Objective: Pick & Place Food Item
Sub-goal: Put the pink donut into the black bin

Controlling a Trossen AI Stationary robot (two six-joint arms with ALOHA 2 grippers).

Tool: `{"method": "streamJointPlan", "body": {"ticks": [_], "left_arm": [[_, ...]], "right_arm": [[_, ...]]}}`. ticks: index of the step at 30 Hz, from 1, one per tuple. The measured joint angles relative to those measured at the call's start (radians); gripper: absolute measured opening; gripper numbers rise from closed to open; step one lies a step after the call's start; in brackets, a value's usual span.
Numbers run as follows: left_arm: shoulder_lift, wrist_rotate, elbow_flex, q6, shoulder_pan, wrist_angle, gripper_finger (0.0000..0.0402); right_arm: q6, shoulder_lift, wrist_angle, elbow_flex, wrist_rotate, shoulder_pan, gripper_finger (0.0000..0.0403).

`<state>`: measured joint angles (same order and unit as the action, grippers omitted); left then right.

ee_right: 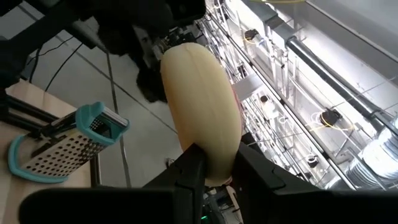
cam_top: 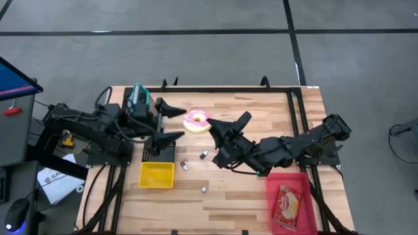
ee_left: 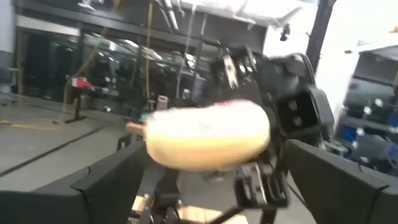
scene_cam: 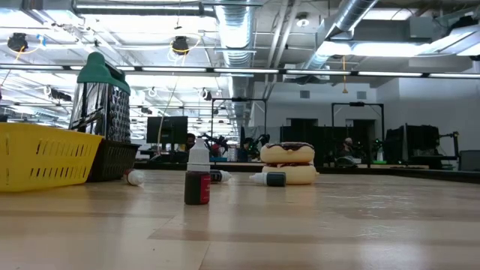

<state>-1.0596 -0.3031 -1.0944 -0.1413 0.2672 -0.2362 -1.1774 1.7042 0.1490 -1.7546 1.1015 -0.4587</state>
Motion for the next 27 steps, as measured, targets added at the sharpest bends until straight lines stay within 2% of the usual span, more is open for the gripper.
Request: {"method": "streamJointPlan", "body": {"ticks": [4,17,27], "left_arm": [[-0.001,0.015,-0.001,-0.005,0.0,-0.014,0.0397],[-0.003,0.025,-0.001,-0.049,-0.067,-0.026,0.0399],[-0.056,0.1,-0.001,-0.059,-0.081,-0.074,0.0398]], "right_arm": [[0.0,0.0,-0.011,0.0,0.004,0.0,0.0065],[0.001,0.0,-0.024,0.0,0.0,0.004,0.0065],[0.003,0.0,-0.022,0.0,-0.002,0.009,0.0065]]}}
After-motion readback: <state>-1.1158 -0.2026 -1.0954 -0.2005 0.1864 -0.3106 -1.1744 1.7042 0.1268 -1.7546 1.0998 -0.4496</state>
